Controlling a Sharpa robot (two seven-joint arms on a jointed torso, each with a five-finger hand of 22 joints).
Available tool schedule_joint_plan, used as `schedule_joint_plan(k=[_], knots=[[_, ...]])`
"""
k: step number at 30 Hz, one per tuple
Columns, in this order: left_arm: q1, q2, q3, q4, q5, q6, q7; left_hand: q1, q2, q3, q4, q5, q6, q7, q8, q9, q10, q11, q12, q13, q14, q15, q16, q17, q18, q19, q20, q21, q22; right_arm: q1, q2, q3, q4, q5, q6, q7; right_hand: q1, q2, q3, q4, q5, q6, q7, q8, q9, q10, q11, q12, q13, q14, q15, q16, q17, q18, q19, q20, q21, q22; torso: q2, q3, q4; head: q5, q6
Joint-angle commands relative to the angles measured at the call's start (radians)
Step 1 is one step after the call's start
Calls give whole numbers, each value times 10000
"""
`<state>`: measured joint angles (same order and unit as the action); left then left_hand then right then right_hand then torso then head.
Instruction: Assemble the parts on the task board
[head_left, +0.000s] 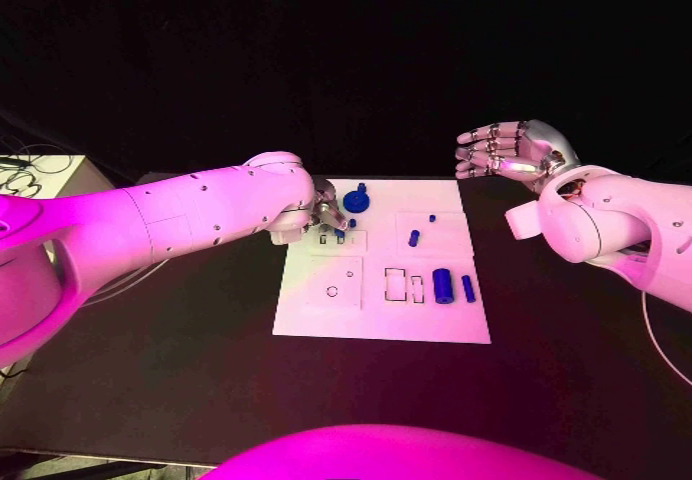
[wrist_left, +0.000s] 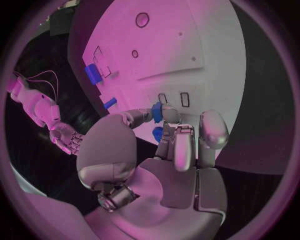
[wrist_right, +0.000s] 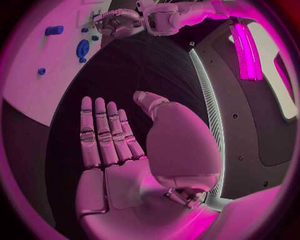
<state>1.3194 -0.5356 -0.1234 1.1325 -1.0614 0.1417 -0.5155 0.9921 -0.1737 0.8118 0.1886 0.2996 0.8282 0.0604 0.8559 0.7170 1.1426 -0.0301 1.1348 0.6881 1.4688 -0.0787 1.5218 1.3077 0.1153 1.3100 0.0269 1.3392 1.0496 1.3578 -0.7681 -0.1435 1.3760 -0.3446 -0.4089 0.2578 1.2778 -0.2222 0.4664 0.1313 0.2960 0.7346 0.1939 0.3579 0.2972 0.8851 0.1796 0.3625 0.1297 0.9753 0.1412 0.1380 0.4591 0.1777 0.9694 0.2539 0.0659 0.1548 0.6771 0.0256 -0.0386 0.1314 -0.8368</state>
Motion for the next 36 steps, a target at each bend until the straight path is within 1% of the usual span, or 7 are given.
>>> schedule_joint_plan(k=[1, 6, 9, 13, 23, 29, 36], knots=[[-50, 2, -4, 48, -271, -166, -29, -26, 132, 1853, -1796, 5, 253, -242, 153, 2355, 47, -12, 49, -7, 751, -69, 31, 1839, -145, 77, 10, 53, -6, -2, -6, 4, -7, 2, 142, 15, -50, 82, -48, -3, 23, 31, 512, -60, -8, 27, 76, -38, -17, -5, 41, -57, -8, 63, -35, 2, -29, -9, 3, -2, -1, 7, -19], [-125, -24, -15, 128, -430, -177, -43, -77, 150, 1916, -1810, 25, 248, -256, 212, 2408, 7, -25, 11, -77, 750, -80, 26, 1833, -143, 76, -2, 48, -16, -2, -13, 2, -10, 2, 168, 11, -62, 87, -56, 6, 25, 32, 513, -63, -10, 26, 78, -40, -31, -5, 43, -67, -22, 64, -40, 5, -27, -26, 1, 3, -8, 1, -40], [-150, -63, -21, 200, -519, -208, -50, -85, 148, 1926, -1817, 28, 248, -259, 221, 2417, 5, -27, 10, -81, 754, -82, 32, 1843, -139, 66, -4, 38, -39, -3, -18, 2, -13, 2, 202, 7, -90, 91, -73, 26, 28, 34, 515, -66, -12, 26, 81, -43, -54, -2, 46, -81, -44, 65, -47, 10, -24, -53, -2, 8, -9, 53, -59], [-171, -103, -26, 279, -628, -288, -58, -91, 149, 1937, -1824, 31, 247, -262, 230, 2424, 4, -30, 8, -86, 757, -85, 38, 1853, -140, 69, -6, 40, -35, -5, -14, 0, -22, -2, 254, 0, -113, 94, -90, 42, 28, 36, 516, -68, -13, 25, 83, -46, -73, 1, 48, -92, -62, 66, -51, 13, -22, -75, 4, 10, -2, 70, -65], [-197, -137, -37, 334, -701, -353, -71, -98, 152, 1953, -1831, 32, 244, -265, 239, 2434, -3, -32, 0, -102, 754, -88, 31, 1843, -140, 71, -9, 40, -33, -13, -3, -6, -20, -162, 357, 6, -211, 115, -165, 117, 24, 27, 525, -87, -23, -4, 97, -67, -161, -10, 67, -153, -145, 66, -82, 32, -20, -176, 2, 5, -4, 75, -79], [-203, -180, -41, 380, -707, -249, -82, -106, 161, 1976, -1840, 26, 238, -267, 251, 2446, -7, -36, -5, -113, 755, -92, 32, 1844, -138, 66, -13, 35, -46, -14, -18, -7, -22, -180, 366, 8, -242, 131, -185, 145, 28, 26, 528, -91, -25, -8, 100, -69, -184, -9, 70, -167, -167, 67, -89, 36, -18, -203, 5, 3, -10, 85, -106], [-204, -205, -42, 411, -707, -139, -84, -108, 164, 1994, -1855, 22, 234, -270, 260, 2457, -1, -40, 0, -106, 756, -95, 32, 1844, -141, 75, -16, 41, -31, -14, -21, -8, -24, -185, 370, 11, -260, 142, -197, 162, 33, 27, 529, -93, -26, -9, 101, -69, -199, -6, 71, -175, -181, 67, -91, 39, -16, -221, 0, -1, -2, 98, -96]])
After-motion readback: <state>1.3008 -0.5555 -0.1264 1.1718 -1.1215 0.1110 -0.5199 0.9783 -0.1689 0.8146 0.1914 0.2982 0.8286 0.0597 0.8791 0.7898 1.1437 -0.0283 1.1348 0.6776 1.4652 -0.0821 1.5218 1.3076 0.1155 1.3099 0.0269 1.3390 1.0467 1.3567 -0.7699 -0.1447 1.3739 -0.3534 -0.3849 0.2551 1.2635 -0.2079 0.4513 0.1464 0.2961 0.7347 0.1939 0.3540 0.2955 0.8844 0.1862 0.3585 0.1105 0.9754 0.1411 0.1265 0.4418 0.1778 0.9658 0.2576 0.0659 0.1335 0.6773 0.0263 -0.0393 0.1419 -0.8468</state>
